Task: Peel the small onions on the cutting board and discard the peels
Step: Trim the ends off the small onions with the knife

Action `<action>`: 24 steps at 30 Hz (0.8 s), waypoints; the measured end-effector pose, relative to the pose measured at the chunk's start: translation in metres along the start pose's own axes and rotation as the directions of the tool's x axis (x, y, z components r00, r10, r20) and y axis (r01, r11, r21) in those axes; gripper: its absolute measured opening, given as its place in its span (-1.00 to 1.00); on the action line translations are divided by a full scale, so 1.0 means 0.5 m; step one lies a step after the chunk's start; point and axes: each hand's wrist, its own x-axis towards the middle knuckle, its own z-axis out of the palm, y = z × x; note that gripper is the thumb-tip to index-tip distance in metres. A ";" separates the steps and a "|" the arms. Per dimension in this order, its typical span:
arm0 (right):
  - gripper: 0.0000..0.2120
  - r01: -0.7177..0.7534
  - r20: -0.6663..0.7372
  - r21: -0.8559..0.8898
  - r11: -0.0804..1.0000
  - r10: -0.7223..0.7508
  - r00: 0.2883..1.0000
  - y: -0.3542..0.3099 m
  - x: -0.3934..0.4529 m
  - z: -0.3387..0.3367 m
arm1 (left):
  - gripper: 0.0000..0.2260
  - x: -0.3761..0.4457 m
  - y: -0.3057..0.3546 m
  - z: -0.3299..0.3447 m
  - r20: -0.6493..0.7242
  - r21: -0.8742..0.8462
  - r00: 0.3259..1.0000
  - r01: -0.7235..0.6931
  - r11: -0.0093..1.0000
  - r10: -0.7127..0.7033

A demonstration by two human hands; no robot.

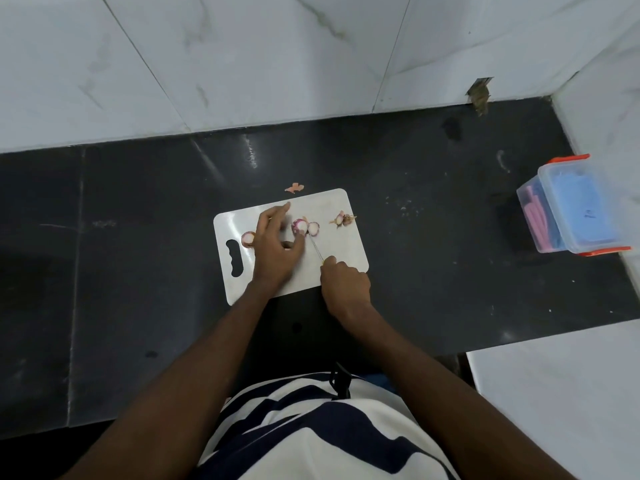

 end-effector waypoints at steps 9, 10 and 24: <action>-0.89 -0.029 -0.001 -0.011 1.000 0.029 1.000 0.003 -0.002 -0.015 | -0.79 0.038 0.019 -0.023 0.238 0.281 0.949 -0.271 0.920 0.207; -0.89 -0.034 0.002 -0.011 0.999 0.034 0.999 0.004 -0.002 -0.015 | -0.77 0.038 0.016 -0.026 0.238 0.298 0.950 -0.268 0.916 0.201; -0.90 -0.069 0.031 0.022 0.997 0.068 0.997 0.014 0.000 -0.016 | -0.63 0.057 0.011 -0.073 0.273 0.452 0.962 -0.135 0.882 0.007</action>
